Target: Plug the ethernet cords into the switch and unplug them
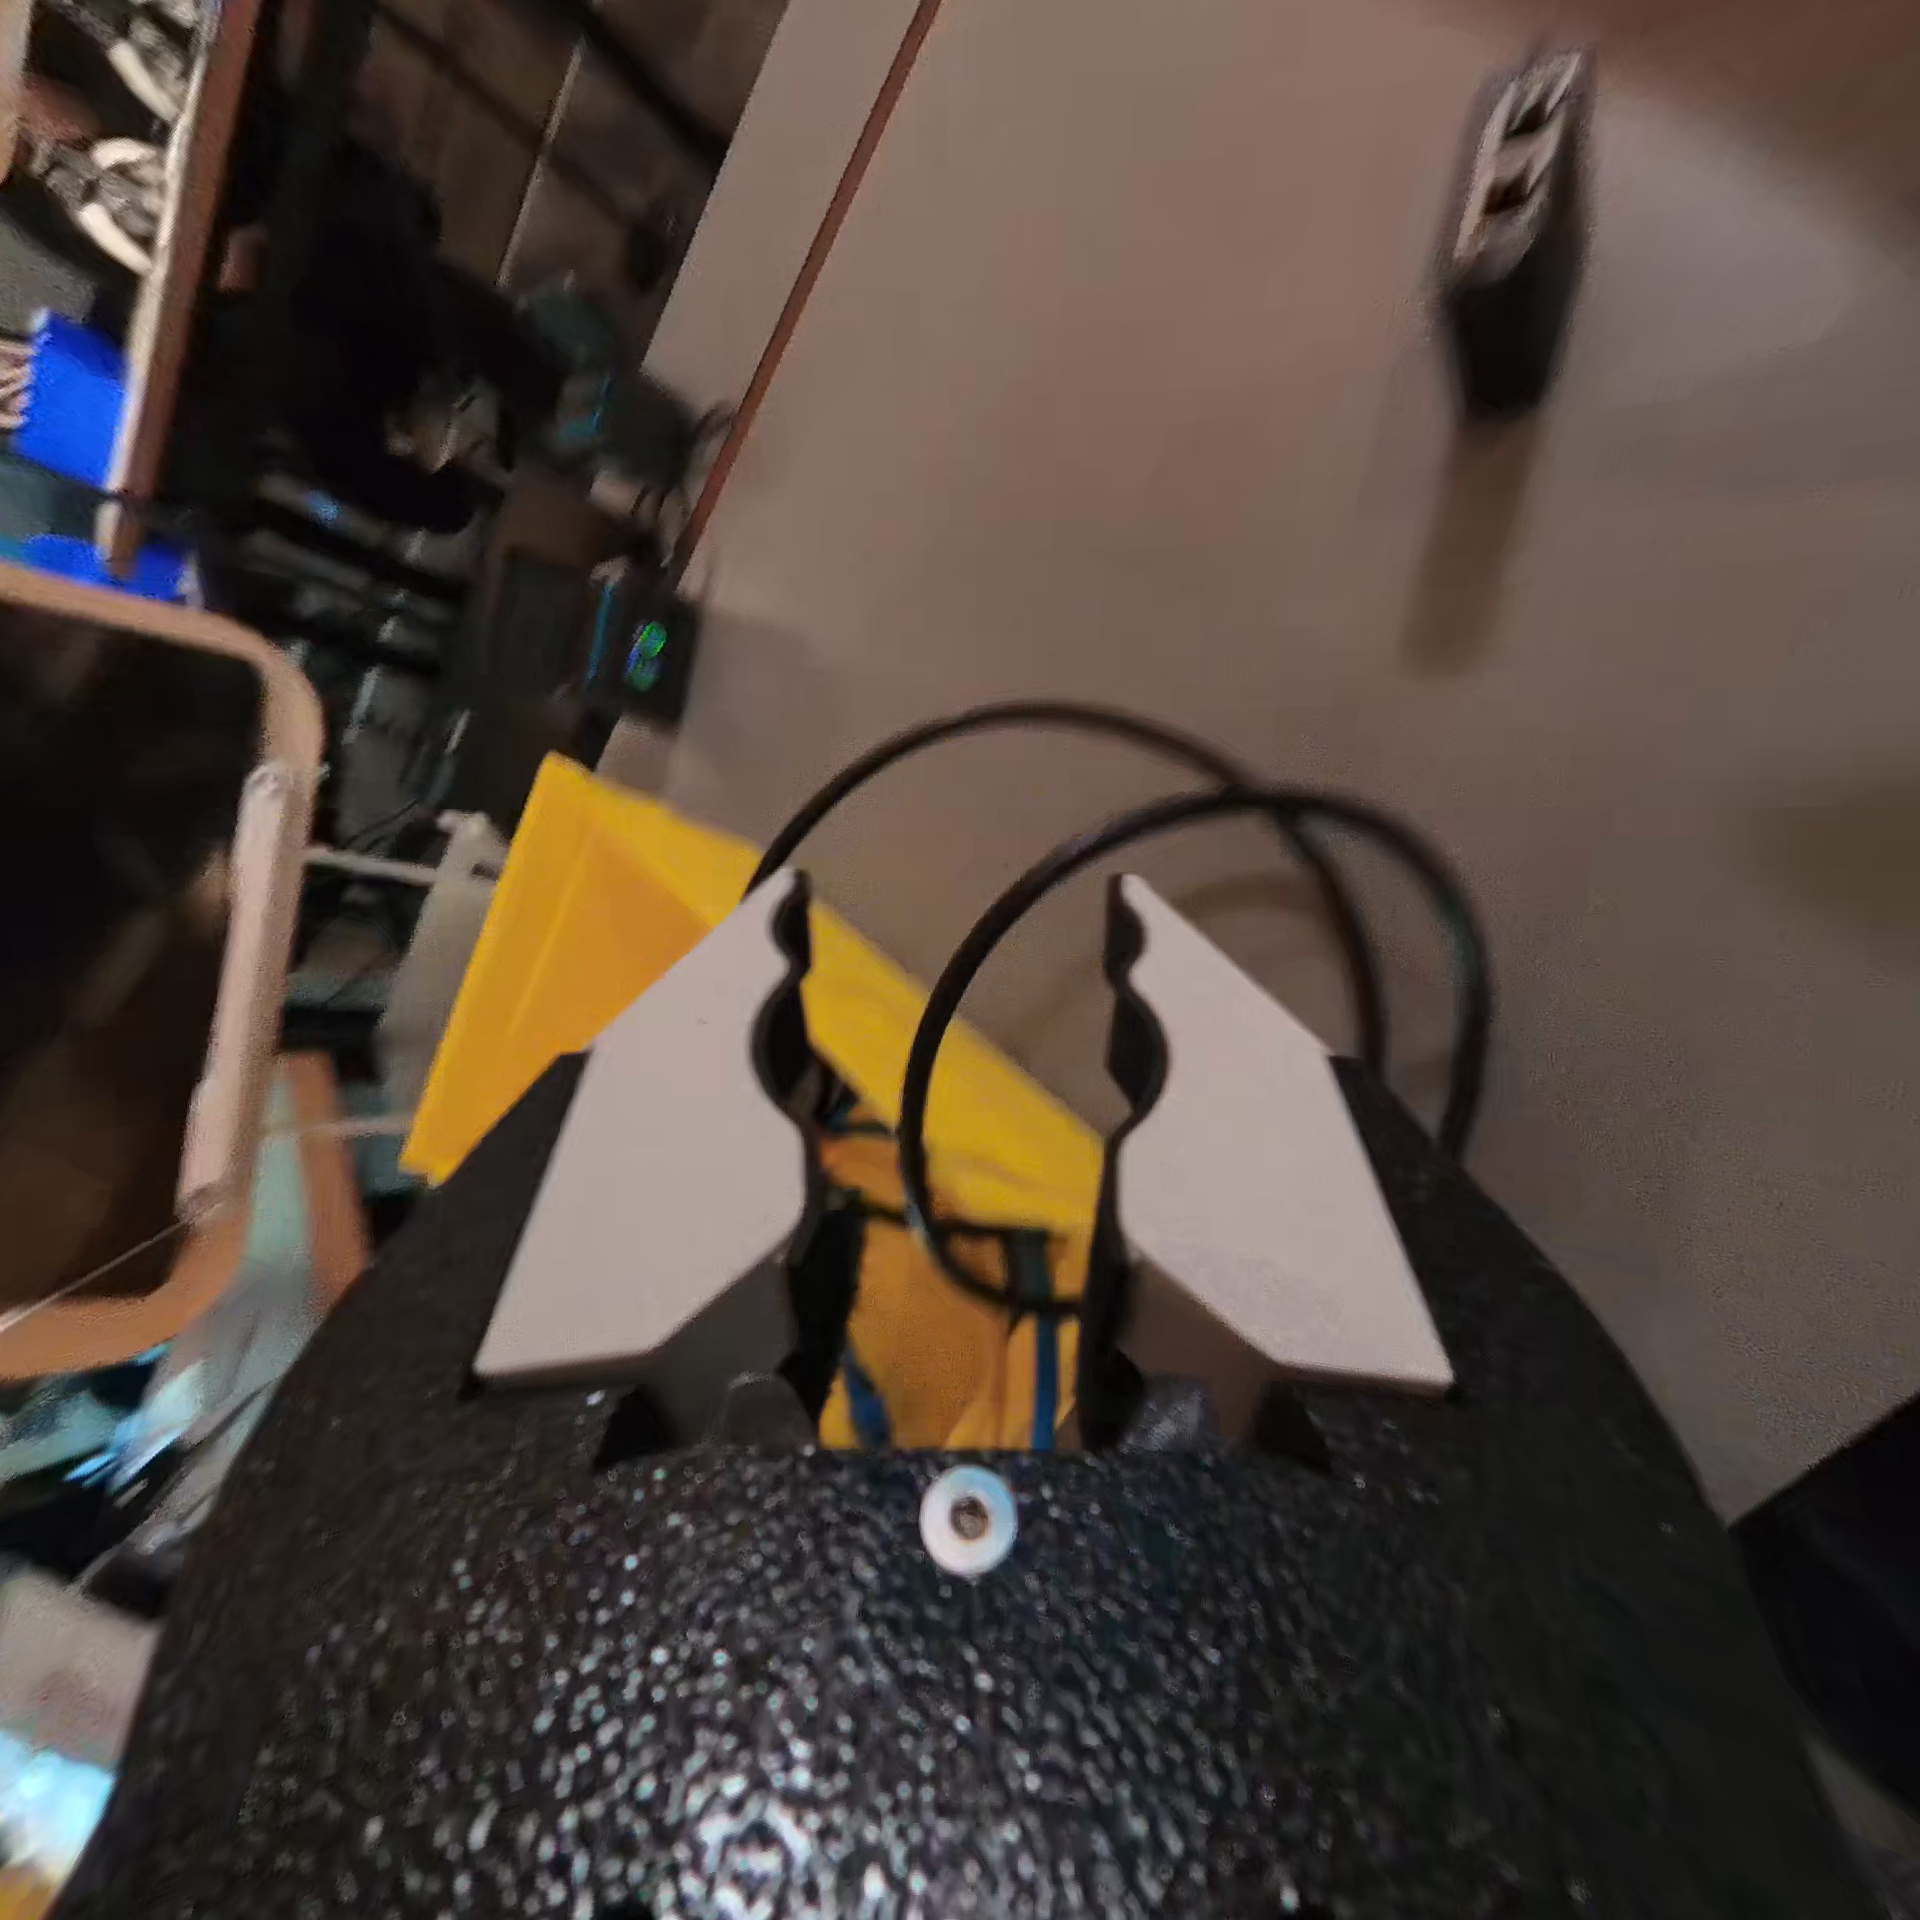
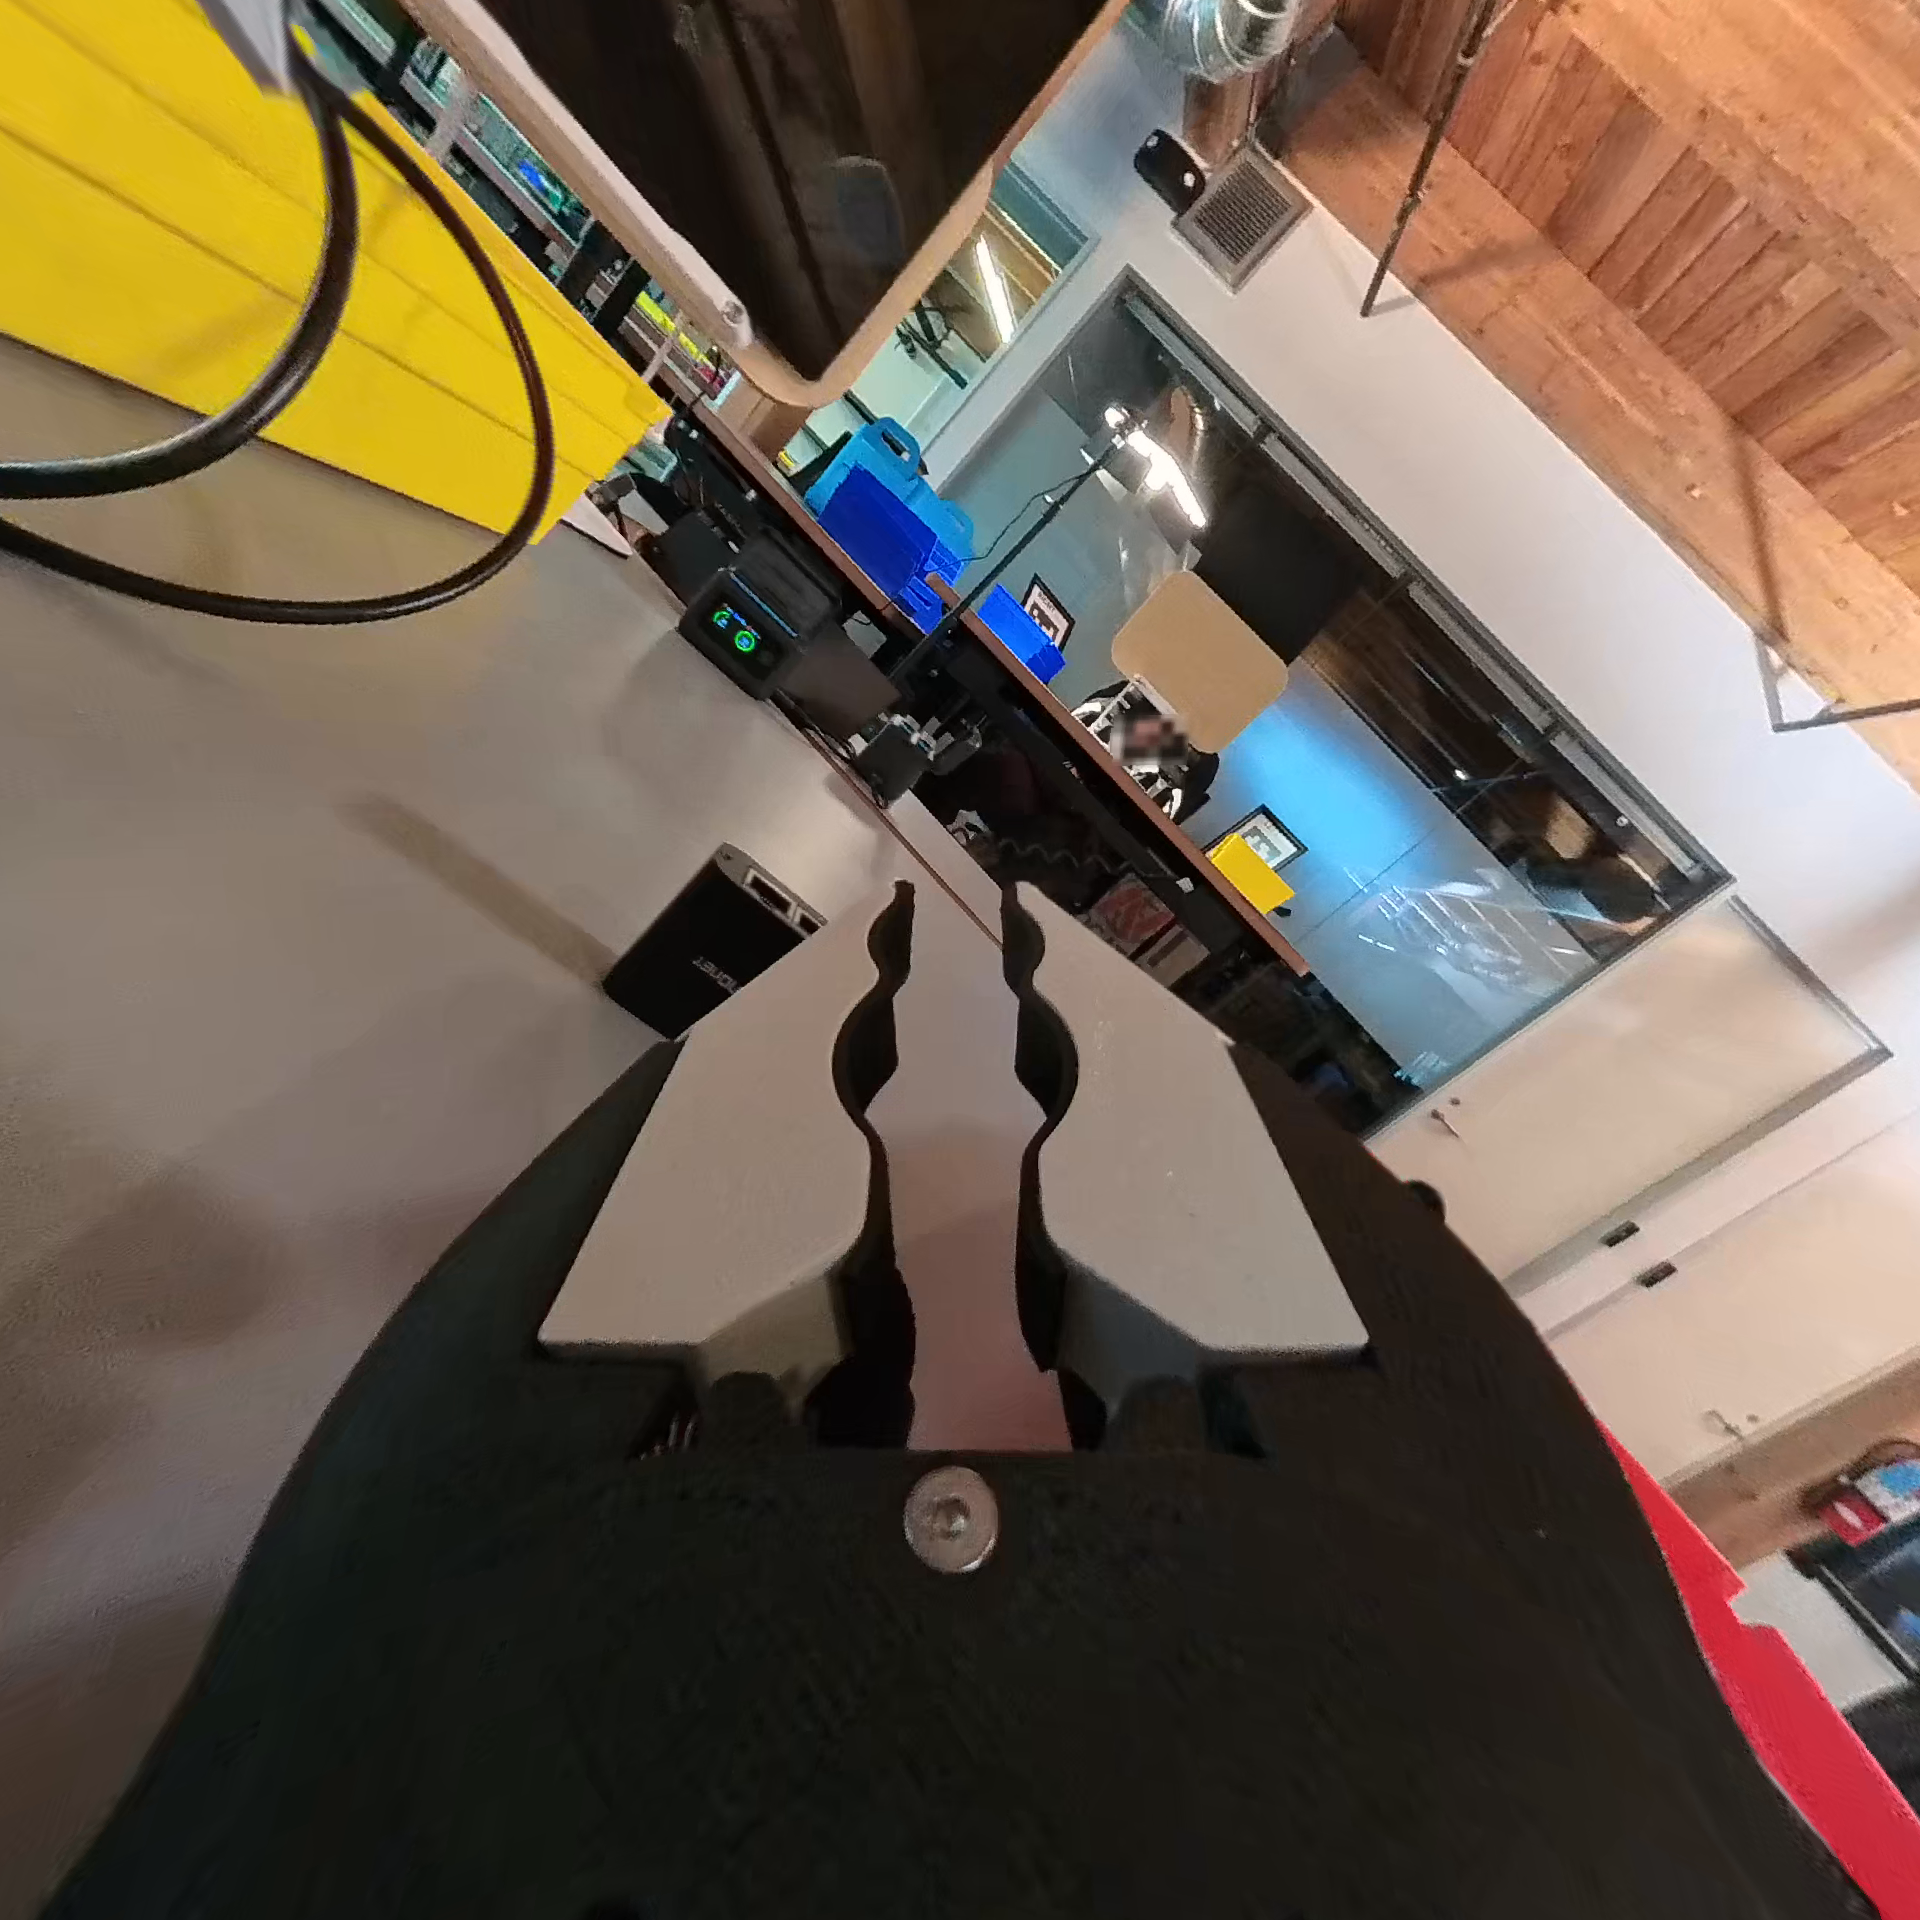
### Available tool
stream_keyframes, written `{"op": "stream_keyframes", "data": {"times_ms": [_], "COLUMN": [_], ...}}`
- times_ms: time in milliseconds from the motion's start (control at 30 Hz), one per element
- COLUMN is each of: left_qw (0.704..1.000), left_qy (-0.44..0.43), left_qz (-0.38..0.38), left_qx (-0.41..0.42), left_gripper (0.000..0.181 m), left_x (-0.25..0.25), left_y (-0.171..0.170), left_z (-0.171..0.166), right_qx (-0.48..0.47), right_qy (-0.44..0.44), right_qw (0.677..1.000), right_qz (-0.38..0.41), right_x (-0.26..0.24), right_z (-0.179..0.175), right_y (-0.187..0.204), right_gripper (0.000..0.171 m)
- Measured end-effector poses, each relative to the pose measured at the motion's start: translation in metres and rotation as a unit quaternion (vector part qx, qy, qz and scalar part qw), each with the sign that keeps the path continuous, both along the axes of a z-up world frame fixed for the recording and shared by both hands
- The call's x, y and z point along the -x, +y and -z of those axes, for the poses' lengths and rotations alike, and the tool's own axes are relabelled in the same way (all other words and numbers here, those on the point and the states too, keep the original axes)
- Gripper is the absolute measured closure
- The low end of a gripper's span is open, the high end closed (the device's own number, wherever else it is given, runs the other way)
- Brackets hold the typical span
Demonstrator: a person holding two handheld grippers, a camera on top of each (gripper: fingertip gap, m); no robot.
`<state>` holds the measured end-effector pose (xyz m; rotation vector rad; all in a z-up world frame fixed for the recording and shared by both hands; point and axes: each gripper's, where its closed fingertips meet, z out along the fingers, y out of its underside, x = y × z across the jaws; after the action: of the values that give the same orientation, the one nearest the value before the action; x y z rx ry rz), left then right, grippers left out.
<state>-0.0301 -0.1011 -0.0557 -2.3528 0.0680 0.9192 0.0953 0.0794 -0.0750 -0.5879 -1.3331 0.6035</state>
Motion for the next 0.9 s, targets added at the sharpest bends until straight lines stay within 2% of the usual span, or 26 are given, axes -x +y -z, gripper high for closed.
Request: {"op": "stream_keyframes", "data": {"times_ms": [33, 67, 167, 233, 300, 433, 567, 667, 900], "left_qw": [1.0, 1.0, 0.999, 0.997, 0.997, 0.996, 0.983, 0.971, 0.936], "left_qy": [0.011, 0.008, -0.016, -0.01, 0.004, 0.037, 0.115, 0.158, 0.273], "left_qz": [-0.007, -0.008, -0.03, -0.047, -0.055, -0.063, -0.07, -0.046, -0.012], "left_qx": [0.011, 0.01, 0.035, 0.053, 0.048, -0.048, -0.124, -0.173, -0.222], "left_gripper": [0.144, 0.152, 0.154, 0.175, 0.177, 0.178, 0.178, 0.178, 0.178], "left_x": [0.005, 0.007, 0.013, 0.018, 0.02, 0.02, 0.022, 0.015, 0.01], "left_y": [-0.009, -0.014, -0.025, -0.032, -0.034, -0.029, -0.026, -0.013, 0.025], "left_z": [0.001, 0.004, 0.018, 0.022, 0.011, -0.046, -0.124, -0.177, -0.27], "right_qx": [-0.002, -0.004, -0.003, -0.004, -0.007, -0.01, -0.006, -0.004, -0.002], "right_qy": [-0.001, -0.001, -0.001, -0.001, -0.001, -0.002, -0.002, -0.002, -0.002], "right_qw": [1.0, 1.0, 1.0, 1.0, 1.0, 1.0, 1.0, 1.0, 1.0], "right_qz": [0.0, 0.0, 0.002, 0.003, 0.003, 0.002, 0.001, 0.001, 0.001], "right_x": [0.0, 0.001, 0.001, 0.001, 0.001, 0.002, 0.003, 0.004, 0.005], "right_z": [0.0, 0.001, 0.001, 0.001, 0.001, 0.002, 0.002, 0.003, 0.003], "right_y": [-0.001, -0.001, -0.001, -0.001, -0.002, -0.003, -0.003, -0.003, -0.004], "right_gripper": [0.156, 0.156, 0.156, 0.156, 0.156, 0.156, 0.156, 0.156, 0.156]}}
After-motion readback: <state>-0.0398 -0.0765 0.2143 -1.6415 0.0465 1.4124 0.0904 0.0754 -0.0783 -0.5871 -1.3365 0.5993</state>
